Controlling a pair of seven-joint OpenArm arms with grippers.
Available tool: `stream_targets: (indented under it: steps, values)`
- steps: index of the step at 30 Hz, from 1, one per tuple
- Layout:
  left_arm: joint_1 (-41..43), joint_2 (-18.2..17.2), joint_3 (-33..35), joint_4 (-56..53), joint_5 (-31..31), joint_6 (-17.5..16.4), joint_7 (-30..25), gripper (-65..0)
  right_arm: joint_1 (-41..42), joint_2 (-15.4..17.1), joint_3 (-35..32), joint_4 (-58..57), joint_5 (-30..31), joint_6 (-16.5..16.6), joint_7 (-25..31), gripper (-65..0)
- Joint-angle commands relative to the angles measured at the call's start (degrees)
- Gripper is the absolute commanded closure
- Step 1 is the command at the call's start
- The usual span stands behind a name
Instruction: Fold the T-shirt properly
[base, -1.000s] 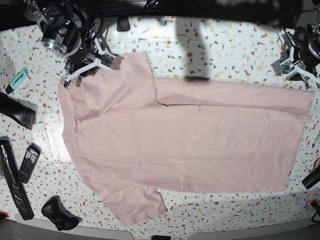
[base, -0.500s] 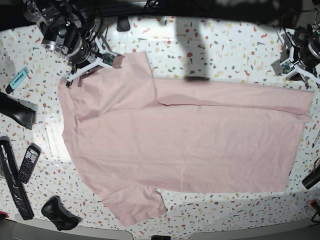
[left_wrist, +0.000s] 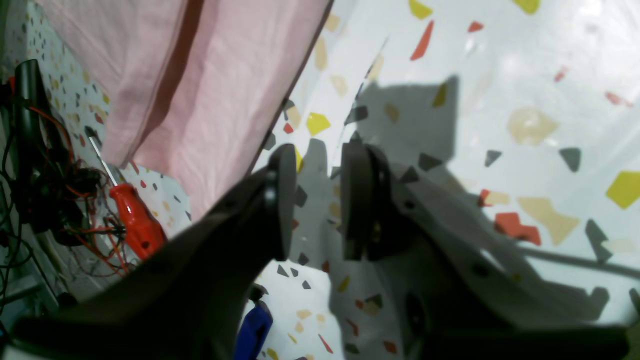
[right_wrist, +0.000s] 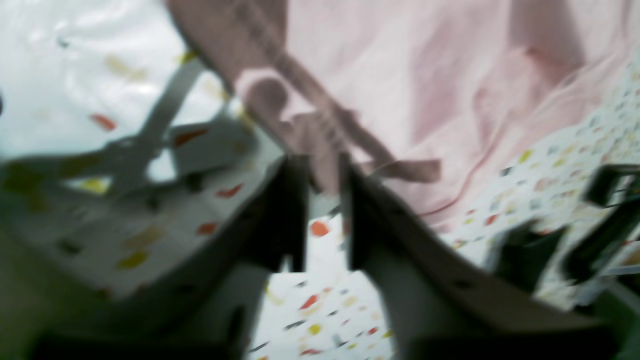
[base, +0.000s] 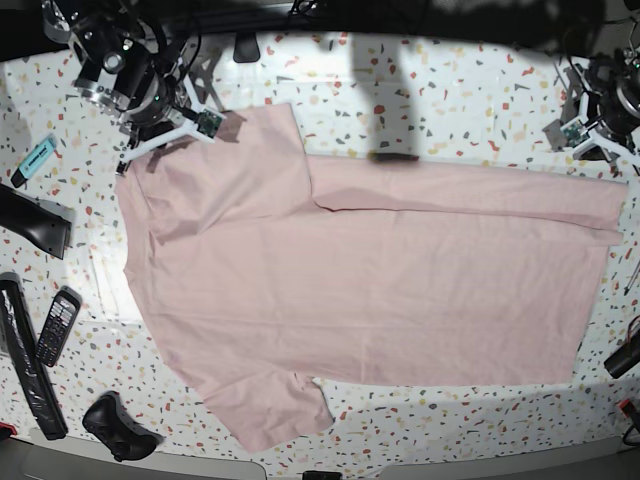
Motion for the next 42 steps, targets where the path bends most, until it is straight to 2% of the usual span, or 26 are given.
stream_targets:
  steps: [1, 3, 6, 11, 23, 30, 35, 37, 40, 42]
  values:
    - [-0.15, -1.09, -0.7, 0.74, -0.26, 0.83, -0.7, -14.6, -0.17, 0.52, 0.39, 0.92, 0.33, -0.04, -0.24, -19.2]
    - [-0.13, -1.09, -0.7, 0.74, -0.26, 0.83, -0.66, -14.6, -0.61, 0.48, 0.39, 0.74, 0.39, -0.04, 1.16, -24.6]
    - [-0.15, -1.07, -0.7, 0.74, -0.26, 0.83, -0.44, -14.6, -0.63, 0.46, 0.39, -0.02, 0.28, -0.02, 4.68, -25.1]
    - [-0.15, -1.07, -0.7, 0.74, -0.26, 0.83, 0.15, -14.6, -0.48, 0.44, 0.39, -4.02, -5.55, -0.09, 11.54, -25.1]
    - [-0.15, -1.07, -0.7, 0.74, -0.26, 0.83, 0.13, -14.6, 2.93, 0.26, 0.39, -9.11, -5.86, -0.07, 14.49, -25.1]
    - [-0.15, 0.04, -0.7, 0.74, -0.24, 0.83, 0.11, -14.6, 5.62, -3.19, 0.39, -9.75, -5.62, -0.22, 15.26, -25.0]
    - [-0.15, 0.79, -0.7, 0.74, -0.24, 0.83, 0.11, -14.6, 5.86, -3.32, 0.39, -9.79, -5.18, 0.13, 15.04, -25.0]
    - [-0.15, 0.74, -0.7, 0.74, -0.22, 0.83, 0.31, -14.6, 5.84, -3.3, 0.39, -9.79, -4.2, 1.84, 14.6, -25.0]
    - [-0.15, 0.74, -0.7, 0.74, -0.24, 0.81, 0.59, -14.6, 5.2, -3.1, 0.39, -9.77, 1.31, 5.73, 10.49, -25.0]
    - [-0.15, 0.66, -0.7, 0.74, -0.24, 0.83, 0.57, -14.6, 4.37, -2.78, 0.39, -9.49, 4.28, 6.33, 7.54, -25.0]
